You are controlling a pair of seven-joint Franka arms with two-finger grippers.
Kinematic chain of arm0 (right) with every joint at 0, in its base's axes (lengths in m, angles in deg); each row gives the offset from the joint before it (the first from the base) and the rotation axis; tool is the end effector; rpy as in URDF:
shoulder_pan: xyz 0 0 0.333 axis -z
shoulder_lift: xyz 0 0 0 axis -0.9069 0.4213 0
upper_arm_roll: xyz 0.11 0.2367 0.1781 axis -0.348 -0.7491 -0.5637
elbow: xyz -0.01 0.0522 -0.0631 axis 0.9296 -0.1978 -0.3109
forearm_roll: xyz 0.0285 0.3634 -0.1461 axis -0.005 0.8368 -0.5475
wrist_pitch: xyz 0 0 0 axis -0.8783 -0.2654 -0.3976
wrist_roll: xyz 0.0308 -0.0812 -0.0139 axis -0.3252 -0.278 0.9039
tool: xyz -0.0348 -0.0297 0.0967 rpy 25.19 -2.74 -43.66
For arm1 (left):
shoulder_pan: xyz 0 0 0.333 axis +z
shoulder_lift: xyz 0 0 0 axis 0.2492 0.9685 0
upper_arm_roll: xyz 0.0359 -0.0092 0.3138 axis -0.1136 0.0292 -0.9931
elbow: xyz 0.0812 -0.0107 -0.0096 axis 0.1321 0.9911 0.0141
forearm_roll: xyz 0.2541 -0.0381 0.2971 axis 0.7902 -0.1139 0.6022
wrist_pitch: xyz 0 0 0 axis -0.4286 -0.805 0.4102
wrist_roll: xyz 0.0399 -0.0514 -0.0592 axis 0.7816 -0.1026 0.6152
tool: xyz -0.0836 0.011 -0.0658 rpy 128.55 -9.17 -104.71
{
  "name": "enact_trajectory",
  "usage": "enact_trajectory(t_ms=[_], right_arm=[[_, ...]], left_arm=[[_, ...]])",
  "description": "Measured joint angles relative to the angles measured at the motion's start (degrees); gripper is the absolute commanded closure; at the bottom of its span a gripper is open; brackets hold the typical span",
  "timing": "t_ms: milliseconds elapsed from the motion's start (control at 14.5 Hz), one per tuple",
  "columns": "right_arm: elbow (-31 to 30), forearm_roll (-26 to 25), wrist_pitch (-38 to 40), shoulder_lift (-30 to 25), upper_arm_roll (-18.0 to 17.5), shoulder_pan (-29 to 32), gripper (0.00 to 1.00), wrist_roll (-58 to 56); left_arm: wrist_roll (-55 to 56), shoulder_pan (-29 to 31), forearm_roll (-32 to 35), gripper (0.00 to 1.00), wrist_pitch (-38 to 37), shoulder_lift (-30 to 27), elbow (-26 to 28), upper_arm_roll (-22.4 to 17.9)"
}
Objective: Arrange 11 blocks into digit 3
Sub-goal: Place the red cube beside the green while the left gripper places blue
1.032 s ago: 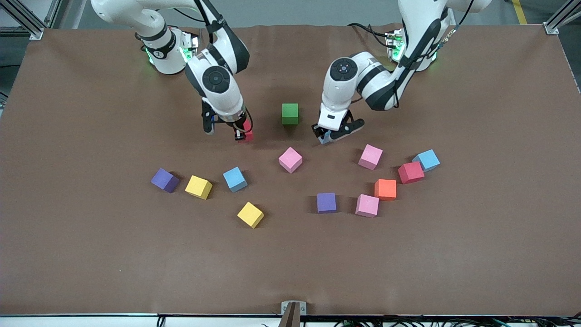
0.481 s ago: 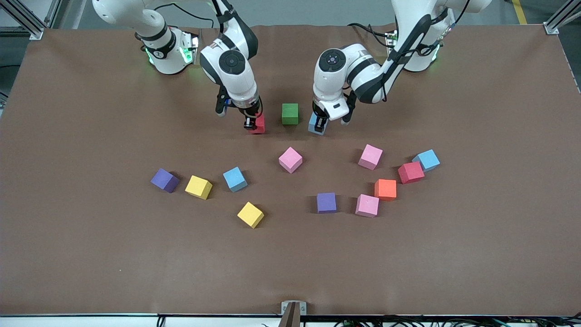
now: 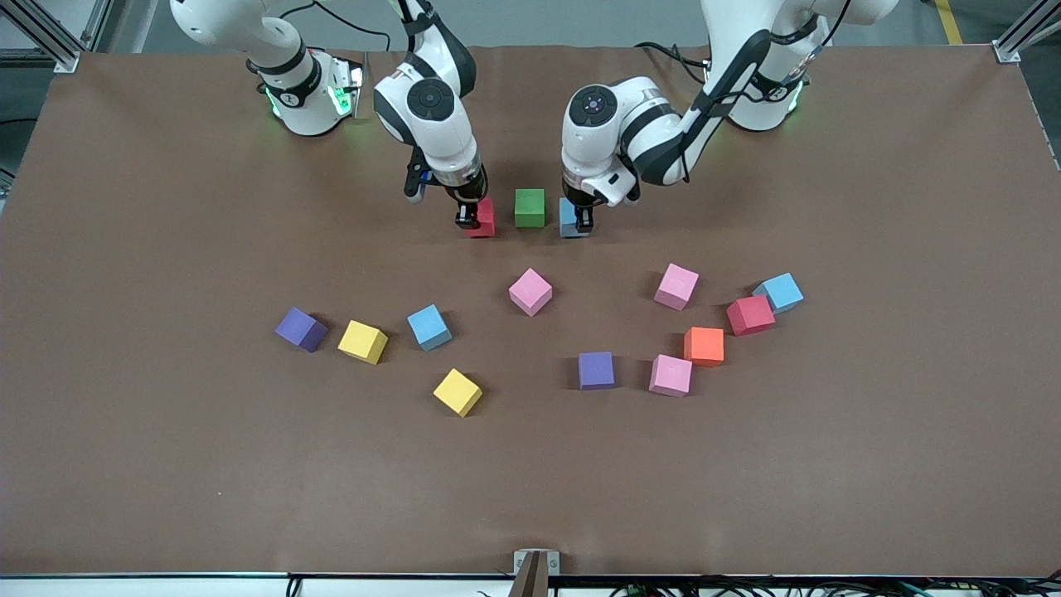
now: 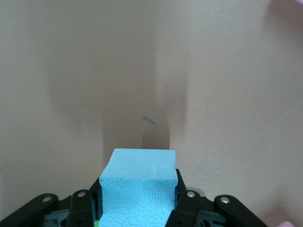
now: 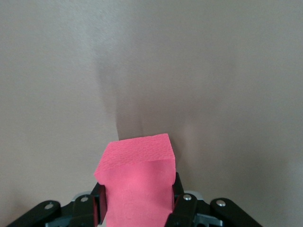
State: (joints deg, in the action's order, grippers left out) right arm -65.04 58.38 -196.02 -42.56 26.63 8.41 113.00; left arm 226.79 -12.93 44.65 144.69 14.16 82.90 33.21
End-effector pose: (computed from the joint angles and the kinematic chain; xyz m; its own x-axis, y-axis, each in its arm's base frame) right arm 0.3168 0.3997 0.2299 -0.1040 -0.9920 -0.0713 -0.9946 0.1034 0.0120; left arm 0.3121 -0.4374 0.2144 -0.0613 0.9981 0.0037 0.9971 0.0614 -0.0444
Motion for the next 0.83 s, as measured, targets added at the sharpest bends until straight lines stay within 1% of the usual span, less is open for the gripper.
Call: enact_trajectory(t_ms=[413, 825], right_arm=[[-0.03, 0.04, -0.78, 1.03, -0.05, -3.02, 1.00, 0.11], [0.82, 0.05, -1.42, 2.75, -0.05, -3.19, 1.00, 0.11]], left_arm=[[0.52, -2.39, -1.54, 0.55, 0.02, 1.86, -0.81, 0.00], [0.81, -2.85, -1.63, 0.54, 0.03, 4.01, -3.23, -0.07]])
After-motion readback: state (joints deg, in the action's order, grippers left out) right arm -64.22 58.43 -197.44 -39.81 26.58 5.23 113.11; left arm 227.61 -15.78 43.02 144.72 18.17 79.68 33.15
